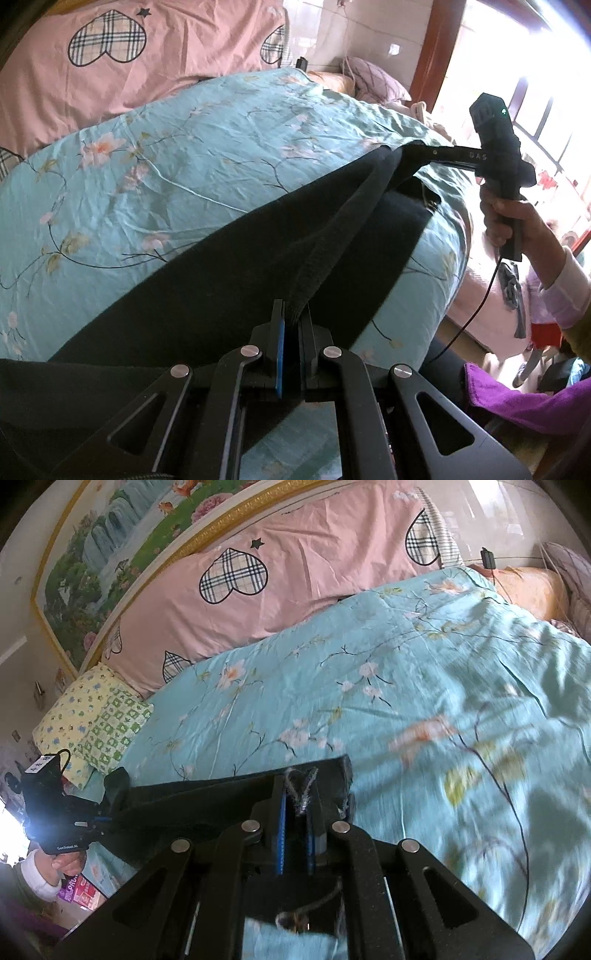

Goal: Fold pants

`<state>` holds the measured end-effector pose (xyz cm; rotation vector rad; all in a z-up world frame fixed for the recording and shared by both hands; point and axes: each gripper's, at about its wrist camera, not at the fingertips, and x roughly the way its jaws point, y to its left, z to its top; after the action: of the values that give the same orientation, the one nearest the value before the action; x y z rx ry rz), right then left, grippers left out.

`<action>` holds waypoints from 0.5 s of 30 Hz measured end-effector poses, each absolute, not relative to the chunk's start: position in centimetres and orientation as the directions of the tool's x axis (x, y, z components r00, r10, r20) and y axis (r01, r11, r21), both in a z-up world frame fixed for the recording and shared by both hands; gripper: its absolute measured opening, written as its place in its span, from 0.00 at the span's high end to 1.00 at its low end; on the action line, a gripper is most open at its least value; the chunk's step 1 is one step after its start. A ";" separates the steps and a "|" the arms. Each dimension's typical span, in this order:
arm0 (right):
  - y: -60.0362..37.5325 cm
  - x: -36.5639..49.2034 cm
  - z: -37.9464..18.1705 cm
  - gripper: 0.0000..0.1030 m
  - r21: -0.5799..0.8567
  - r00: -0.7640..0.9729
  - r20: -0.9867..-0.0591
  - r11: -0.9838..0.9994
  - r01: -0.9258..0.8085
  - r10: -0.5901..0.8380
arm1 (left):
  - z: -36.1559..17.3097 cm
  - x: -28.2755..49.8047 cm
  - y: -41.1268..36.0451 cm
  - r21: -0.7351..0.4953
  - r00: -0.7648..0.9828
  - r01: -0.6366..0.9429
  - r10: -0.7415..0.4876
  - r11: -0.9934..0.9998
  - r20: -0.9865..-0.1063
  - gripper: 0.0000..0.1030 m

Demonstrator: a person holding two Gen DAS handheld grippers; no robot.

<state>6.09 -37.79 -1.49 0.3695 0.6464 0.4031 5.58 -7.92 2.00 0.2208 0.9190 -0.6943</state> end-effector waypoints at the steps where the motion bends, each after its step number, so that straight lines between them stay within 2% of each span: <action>1: -37.8 5.7 -1.8 0.91 0.450 0.729 -0.505 0.862 -0.235 0.462 | 1.8 5.4 -8.0 -0.110 0.409 0.638 -0.456 0.762 -0.790 0.96; 12: -37.5 2.9 -3.9 0.92 0.418 0.730 -0.544 0.888 -0.193 0.415 | -1.4 4.9 -8.5 -0.089 0.386 0.645 -0.425 0.759 -0.819 0.94; 14: -37.3 3.0 -4.2 0.92 0.386 0.725 -0.568 0.904 -0.184 0.390 | -2.0 5.1 -8.7 -0.089 0.376 0.638 -0.410 0.765 -0.831 0.90; 15: -37.2 3.0 -4.4 0.92 0.380 0.720 -0.577 0.907 -0.183 0.387 | -2.2 5.1 -8.8 -0.095 0.370 0.634 -0.409 0.767 -0.834 0.83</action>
<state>2.98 -37.24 -4.42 0.3079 0.7010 0.3202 5.07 -8.77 -2.24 0.2600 0.9843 -0.6789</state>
